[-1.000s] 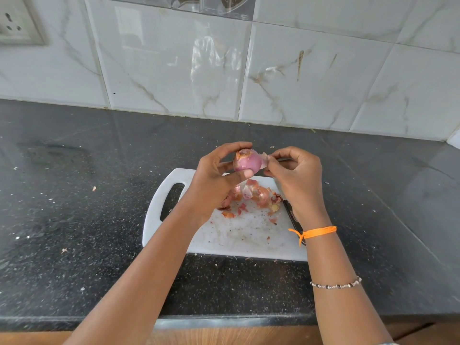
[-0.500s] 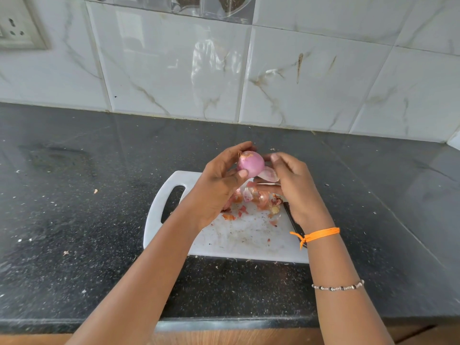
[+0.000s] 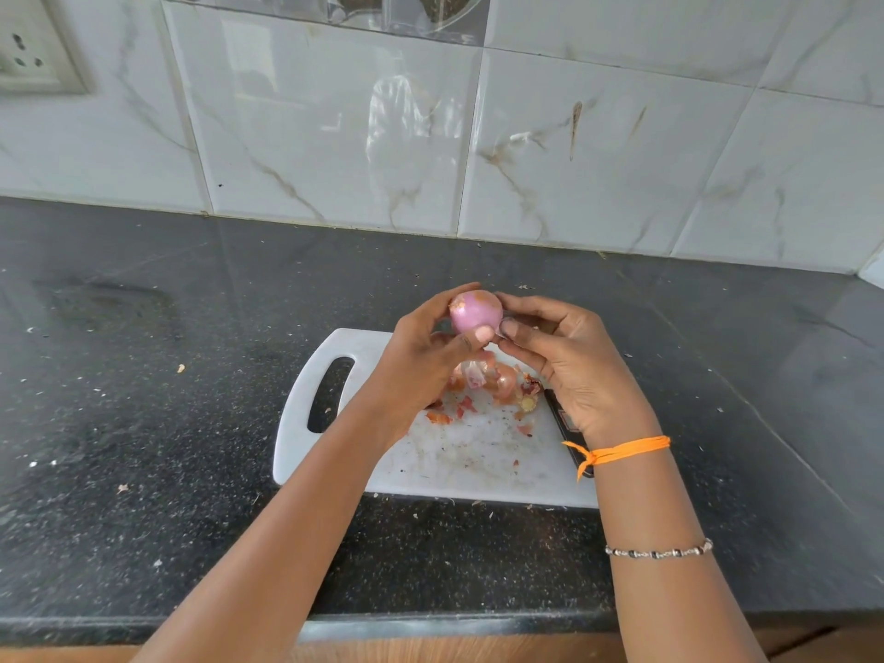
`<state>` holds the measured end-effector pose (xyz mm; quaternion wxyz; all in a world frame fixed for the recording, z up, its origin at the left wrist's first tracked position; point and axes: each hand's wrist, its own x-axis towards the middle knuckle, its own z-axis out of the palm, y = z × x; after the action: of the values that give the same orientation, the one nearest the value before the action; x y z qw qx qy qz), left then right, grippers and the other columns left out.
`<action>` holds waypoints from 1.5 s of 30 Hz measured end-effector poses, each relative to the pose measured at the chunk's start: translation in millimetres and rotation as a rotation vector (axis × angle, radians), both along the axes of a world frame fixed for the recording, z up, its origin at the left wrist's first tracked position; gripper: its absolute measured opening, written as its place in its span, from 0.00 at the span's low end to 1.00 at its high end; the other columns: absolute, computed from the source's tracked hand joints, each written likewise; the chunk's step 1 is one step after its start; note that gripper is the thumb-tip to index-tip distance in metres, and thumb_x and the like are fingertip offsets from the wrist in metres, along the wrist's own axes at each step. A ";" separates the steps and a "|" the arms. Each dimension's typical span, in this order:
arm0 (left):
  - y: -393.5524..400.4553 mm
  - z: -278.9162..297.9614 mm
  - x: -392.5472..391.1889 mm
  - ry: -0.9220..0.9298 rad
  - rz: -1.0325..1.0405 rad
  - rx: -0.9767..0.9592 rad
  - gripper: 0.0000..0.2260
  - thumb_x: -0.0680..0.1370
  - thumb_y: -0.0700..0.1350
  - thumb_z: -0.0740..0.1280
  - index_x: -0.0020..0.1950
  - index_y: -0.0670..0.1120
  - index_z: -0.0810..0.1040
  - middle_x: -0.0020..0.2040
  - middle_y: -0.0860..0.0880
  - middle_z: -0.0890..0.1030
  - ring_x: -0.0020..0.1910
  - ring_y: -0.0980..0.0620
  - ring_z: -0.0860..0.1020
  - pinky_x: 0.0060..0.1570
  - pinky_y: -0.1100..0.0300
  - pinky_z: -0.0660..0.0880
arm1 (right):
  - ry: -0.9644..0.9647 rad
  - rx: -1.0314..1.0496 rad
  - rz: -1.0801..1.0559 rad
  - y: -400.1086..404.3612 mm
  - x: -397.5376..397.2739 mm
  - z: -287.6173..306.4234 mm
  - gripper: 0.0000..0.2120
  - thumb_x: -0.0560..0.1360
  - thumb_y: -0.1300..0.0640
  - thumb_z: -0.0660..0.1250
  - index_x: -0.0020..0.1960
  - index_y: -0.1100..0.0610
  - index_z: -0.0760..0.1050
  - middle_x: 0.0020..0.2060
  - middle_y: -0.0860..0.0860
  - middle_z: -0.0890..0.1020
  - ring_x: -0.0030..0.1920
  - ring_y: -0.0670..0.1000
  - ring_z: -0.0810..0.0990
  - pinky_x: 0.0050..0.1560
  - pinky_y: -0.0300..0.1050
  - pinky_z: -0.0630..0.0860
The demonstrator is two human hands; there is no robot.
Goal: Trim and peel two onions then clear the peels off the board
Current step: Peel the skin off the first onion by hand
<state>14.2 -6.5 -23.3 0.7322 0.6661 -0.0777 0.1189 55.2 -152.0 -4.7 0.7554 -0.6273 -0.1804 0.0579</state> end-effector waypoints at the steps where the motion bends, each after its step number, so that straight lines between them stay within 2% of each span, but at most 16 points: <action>1: 0.5 -0.3 -0.3 -0.001 -0.013 0.007 0.17 0.76 0.38 0.66 0.64 0.46 0.73 0.53 0.50 0.80 0.46 0.58 0.81 0.46 0.67 0.77 | -0.006 -0.001 -0.021 -0.8 0.9 0.2 0.11 0.72 0.73 0.66 0.48 0.61 0.80 0.44 0.54 0.84 0.45 0.49 0.84 0.45 0.37 0.80; 4: 2.0 -2.2 0.0 0.004 -0.047 0.055 0.19 0.75 0.38 0.68 0.65 0.50 0.72 0.58 0.48 0.79 0.51 0.50 0.81 0.53 0.60 0.77 | -0.034 -0.054 -0.106 -3.2 4.0 -0.9 0.12 0.73 0.74 0.64 0.43 0.60 0.81 0.42 0.55 0.84 0.45 0.52 0.84 0.47 0.38 0.81; 5: 1.8 -2.2 -0.2 0.000 -0.039 0.074 0.20 0.74 0.38 0.69 0.65 0.51 0.72 0.59 0.47 0.79 0.52 0.49 0.81 0.53 0.60 0.77 | -0.049 -0.104 -0.145 -3.8 5.0 -2.3 0.13 0.74 0.74 0.64 0.41 0.59 0.81 0.41 0.54 0.84 0.44 0.52 0.84 0.46 0.38 0.80; 7: 1.0 -1.7 -0.9 -0.016 0.004 0.108 0.20 0.73 0.37 0.70 0.63 0.51 0.73 0.58 0.50 0.79 0.51 0.52 0.79 0.50 0.63 0.75 | -0.067 -0.198 -0.189 -2.8 6.6 -4.9 0.15 0.75 0.72 0.62 0.40 0.56 0.81 0.38 0.51 0.84 0.44 0.50 0.83 0.45 0.37 0.80; 10: 1.2 -0.1 -0.4 -0.020 0.096 0.131 0.19 0.72 0.36 0.72 0.60 0.50 0.74 0.55 0.54 0.80 0.49 0.56 0.79 0.44 0.66 0.74 | -0.137 -0.258 -0.176 0.8 5.7 -6.1 0.14 0.77 0.68 0.61 0.45 0.54 0.82 0.41 0.47 0.85 0.48 0.46 0.83 0.49 0.35 0.78; 14: 2.0 0.5 1.2 -0.053 0.173 0.182 0.19 0.72 0.37 0.72 0.62 0.48 0.76 0.52 0.56 0.80 0.41 0.64 0.78 0.41 0.69 0.75 | -0.202 -0.172 -0.202 7.2 2.1 -3.6 0.10 0.78 0.66 0.61 0.50 0.62 0.81 0.44 0.53 0.85 0.45 0.49 0.85 0.46 0.40 0.80; 17: 1.5 0.2 1.3 -0.074 0.201 0.225 0.19 0.72 0.38 0.72 0.62 0.47 0.76 0.50 0.56 0.80 0.39 0.66 0.78 0.39 0.72 0.74 | -0.337 -0.263 -0.298 11.1 -0.3 -4.9 0.05 0.75 0.64 0.68 0.47 0.60 0.82 0.41 0.53 0.85 0.42 0.49 0.85 0.41 0.42 0.81; 20: 1.9 0.2 1.7 -0.077 0.215 0.209 0.19 0.72 0.38 0.73 0.62 0.46 0.77 0.50 0.54 0.80 0.38 0.66 0.78 0.39 0.72 0.74 | -0.362 -0.275 -0.309 14.1 -3.0 -4.4 0.02 0.72 0.63 0.71 0.45 0.59 0.82 0.38 0.50 0.84 0.39 0.45 0.84 0.34 0.34 0.78; 22: 1.9 -0.3 2.0 -0.083 0.223 0.222 0.20 0.71 0.38 0.73 0.62 0.47 0.77 0.53 0.52 0.80 0.40 0.66 0.78 0.42 0.71 0.75 | -0.373 -0.275 -0.323 14.1 -2.9 -4.3 0.02 0.71 0.63 0.72 0.44 0.58 0.82 0.38 0.48 0.84 0.38 0.44 0.84 0.35 0.33 0.77; 28: 2.6 -0.8 2.0 -0.085 0.229 0.244 0.22 0.70 0.38 0.74 0.63 0.47 0.77 0.54 0.50 0.80 0.45 0.58 0.79 0.46 0.69 0.76 | -0.384 -0.299 -0.337 12.0 0.2 -5.3 0.04 0.69 0.65 0.73 0.42 0.57 0.82 0.38 0.48 0.84 0.39 0.44 0.83 0.40 0.37 0.79; 32: 3.4 -1.9 2.5 -0.082 0.235 0.267 0.22 0.69 0.38 0.75 0.63 0.46 0.77 0.55 0.49 0.80 0.47 0.56 0.79 0.49 0.66 0.77 | -0.398 -0.315 -0.335 12.1 0.5 -5.2 0.05 0.69 0.67 0.72 0.42 0.59 0.82 0.37 0.48 0.83 0.37 0.41 0.82 0.38 0.32 0.76; 36: 3.7 -2.7 3.1 -0.080 0.242 0.279 0.23 0.69 0.37 0.75 0.63 0.45 0.77 0.55 0.49 0.81 0.48 0.55 0.79 0.50 0.65 0.77 | -0.441 -0.348 -0.355 13.3 0.8 -6.6 0.07 0.68 0.68 0.71 0.41 0.57 0.82 0.35 0.45 0.83 0.36 0.38 0.81 0.40 0.31 0.76; 38: 3.3 -1.8 2.9 -0.080 0.241 0.273 0.22 0.69 0.38 0.75 0.62 0.45 0.78 0.54 0.50 0.81 0.45 0.59 0.79 0.47 0.67 0.77 | -0.450 -0.360 -0.371 13.0 1.5 -7.2 0.08 0.68 0.68 0.70 0.41 0.57 0.82 0.35 0.45 0.83 0.37 0.40 0.82 0.42 0.34 0.78; 41: 2.8 0.4 1.7 -0.084 0.225 0.247 0.21 0.70 0.38 0.74 0.62 0.44 0.77 0.51 0.52 0.81 0.40 0.66 0.78 0.42 0.72 0.74 | -0.422 -0.346 -0.391 10.5 5.1 -8.9 0.09 0.69 0.68 0.67 0.40 0.56 0.82 0.36 0.49 0.84 0.40 0.49 0.84 0.46 0.48 0.82; 43: 2.2 0.3 1.8 -0.088 0.227 0.243 0.21 0.69 0.38 0.75 0.62 0.44 0.78 0.51 0.52 0.81 0.40 0.66 0.78 0.41 0.72 0.74 | -0.395 -0.318 -0.368 8.9 7.0 -9.6 0.08 0.70 0.67 0.66 0.41 0.56 0.82 0.38 0.53 0.85 0.42 0.53 0.84 0.48 0.56 0.81; 45: 1.5 -0.3 1.9 -0.088 0.248 0.242 0.22 0.69 0.38 0.75 0.61 0.44 0.78 0.52 0.51 0.81 0.40 0.65 0.79 0.41 0.71 0.74 | -0.370 -0.275 -0.344 8.3 7.1 -9.2 0.08 0.73 0.66 0.66 0.42 0.58 0.82 0.39 0.54 0.85 0.43 0.54 0.84 0.48 0.57 0.81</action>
<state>16.1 -5.0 -23.7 0.6223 0.7480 -0.0410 0.2271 62.4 -143.7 -13.9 0.6161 -0.7452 -0.1965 -0.1625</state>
